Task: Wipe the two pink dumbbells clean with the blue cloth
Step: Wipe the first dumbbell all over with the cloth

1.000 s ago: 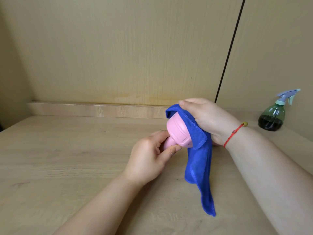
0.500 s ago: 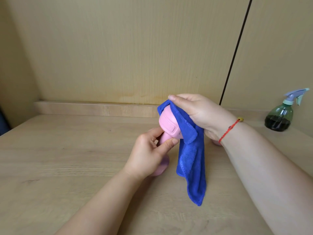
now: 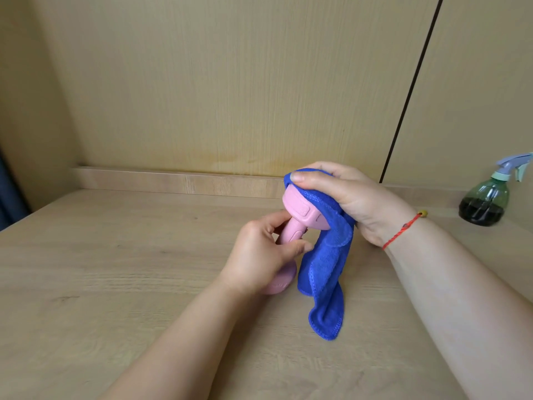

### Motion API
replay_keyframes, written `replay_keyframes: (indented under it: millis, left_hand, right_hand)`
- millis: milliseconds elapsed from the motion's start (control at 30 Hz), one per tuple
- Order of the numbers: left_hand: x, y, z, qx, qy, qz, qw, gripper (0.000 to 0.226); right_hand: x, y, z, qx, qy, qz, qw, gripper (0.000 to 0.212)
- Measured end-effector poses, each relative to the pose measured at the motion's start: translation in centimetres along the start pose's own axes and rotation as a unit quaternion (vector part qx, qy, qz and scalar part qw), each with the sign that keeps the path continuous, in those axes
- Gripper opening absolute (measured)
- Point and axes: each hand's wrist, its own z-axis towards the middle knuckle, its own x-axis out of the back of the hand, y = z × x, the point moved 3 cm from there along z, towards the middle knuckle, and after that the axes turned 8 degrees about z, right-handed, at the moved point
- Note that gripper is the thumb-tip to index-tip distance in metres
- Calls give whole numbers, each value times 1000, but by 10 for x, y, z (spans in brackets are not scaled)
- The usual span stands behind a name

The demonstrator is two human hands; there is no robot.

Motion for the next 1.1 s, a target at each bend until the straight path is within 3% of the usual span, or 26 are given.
replay_keyframes:
  millis: [133,333,433,567,667,733,833,933,1100]
  left_hand:
    - [5,-4,1,24,-55,41,997,48]
    - [6,-28,-1,152,-135,-4,979,50]
    - [4,-32,1,149,-131,-3,980,48]
    - [2,-33,-1,155,-100,1,983,48]
    - [4,-33,-1,165,-107,28,980,46]
    - [5,-31,-1,153,-121,73,978,45]
    - [-1,-24,-2,77,-117,169,976,34]
    - [-6,-22,-3,40,-93,204,974,30]
    - [-6,-23,-2,48,-87,209,973,27]
  right_hand:
    - [8,8,14,12,61,5,998,34]
    - [24,24,27,12,127,49,991,25]
    - [25,33,28,17,158,160,974,28]
    - [11,62,22,2,234,336,912,46]
    - [-14,82,16,-7,207,395,895,48]
    - [-34,91,9,-7,188,377,907,45]
    - [-56,99,8,42,101,234,966,45]
    - [-53,103,11,70,110,161,978,20]
    - [-39,97,12,72,155,92,981,51]
